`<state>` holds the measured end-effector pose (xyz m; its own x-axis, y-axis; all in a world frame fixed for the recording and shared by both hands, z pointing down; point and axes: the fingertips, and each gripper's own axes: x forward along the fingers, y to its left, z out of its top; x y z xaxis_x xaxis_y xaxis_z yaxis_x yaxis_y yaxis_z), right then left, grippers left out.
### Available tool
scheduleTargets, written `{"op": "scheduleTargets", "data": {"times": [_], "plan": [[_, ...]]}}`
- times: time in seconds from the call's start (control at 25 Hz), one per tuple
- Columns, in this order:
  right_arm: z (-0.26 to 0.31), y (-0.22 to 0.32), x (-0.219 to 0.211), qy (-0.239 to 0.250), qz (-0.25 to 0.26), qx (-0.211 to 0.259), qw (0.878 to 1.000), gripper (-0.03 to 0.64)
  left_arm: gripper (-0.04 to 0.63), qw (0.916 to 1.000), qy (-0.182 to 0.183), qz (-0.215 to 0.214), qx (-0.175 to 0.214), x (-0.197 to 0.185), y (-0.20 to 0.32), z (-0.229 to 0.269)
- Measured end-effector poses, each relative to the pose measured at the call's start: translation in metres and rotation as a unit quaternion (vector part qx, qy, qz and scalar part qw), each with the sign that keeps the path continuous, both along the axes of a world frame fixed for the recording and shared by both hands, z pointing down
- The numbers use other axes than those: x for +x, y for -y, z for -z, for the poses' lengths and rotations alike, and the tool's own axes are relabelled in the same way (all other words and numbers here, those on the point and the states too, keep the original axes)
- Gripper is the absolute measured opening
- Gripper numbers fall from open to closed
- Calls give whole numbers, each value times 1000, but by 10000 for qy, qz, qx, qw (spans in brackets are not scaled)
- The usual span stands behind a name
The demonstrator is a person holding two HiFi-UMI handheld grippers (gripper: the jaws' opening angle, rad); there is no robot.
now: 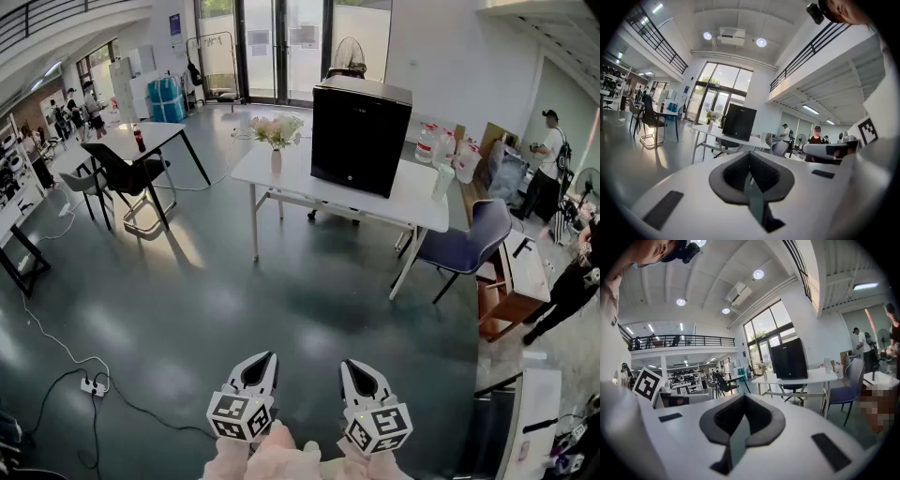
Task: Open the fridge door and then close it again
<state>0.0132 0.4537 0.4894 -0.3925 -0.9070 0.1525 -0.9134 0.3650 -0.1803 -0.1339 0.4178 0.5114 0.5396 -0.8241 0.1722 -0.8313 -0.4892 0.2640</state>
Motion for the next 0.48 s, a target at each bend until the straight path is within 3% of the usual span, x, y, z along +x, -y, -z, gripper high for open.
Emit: {"op": "scheduleTargets", "data": {"times": [0.48], "plan": [[-2,-42,16,60,-90,6,9999,8,11,9998,196,-16,73,19,-41,4]]}}
